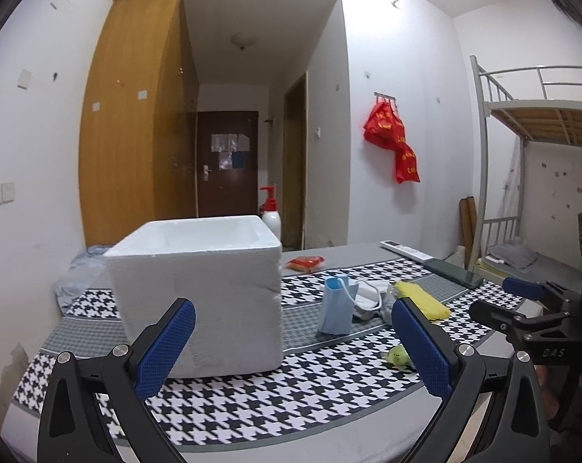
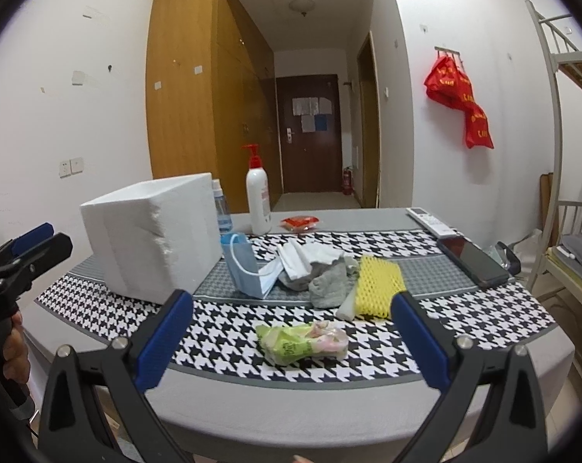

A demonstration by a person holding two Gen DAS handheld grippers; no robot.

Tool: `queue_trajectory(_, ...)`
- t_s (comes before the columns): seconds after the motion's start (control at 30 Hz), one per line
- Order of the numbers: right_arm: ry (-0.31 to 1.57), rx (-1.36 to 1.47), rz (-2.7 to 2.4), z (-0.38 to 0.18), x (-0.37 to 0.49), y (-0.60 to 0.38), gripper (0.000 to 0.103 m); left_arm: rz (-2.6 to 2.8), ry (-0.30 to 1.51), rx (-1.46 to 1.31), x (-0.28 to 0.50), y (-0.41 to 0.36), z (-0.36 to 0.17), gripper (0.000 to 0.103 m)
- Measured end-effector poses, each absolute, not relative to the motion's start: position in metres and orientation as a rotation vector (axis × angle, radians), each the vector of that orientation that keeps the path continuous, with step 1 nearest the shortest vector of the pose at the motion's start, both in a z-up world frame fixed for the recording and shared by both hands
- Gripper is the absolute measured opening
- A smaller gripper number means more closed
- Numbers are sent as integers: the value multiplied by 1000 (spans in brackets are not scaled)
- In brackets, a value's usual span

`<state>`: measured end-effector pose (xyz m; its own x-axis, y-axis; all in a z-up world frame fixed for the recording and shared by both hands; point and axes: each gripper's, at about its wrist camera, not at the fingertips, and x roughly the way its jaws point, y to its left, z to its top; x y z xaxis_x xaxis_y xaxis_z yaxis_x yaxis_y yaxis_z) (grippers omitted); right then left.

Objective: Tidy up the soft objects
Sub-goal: 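Move the left tool to the green snack bag and close on it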

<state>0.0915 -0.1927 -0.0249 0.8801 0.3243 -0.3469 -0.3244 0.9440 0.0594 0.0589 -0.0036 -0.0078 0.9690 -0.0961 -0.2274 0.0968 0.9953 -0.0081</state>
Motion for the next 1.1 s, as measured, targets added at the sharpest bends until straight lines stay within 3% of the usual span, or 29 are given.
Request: queue_trajectory(1.1,465,49,270,-49,164,-227,103,-427,488,96,140,-66,-37,102)
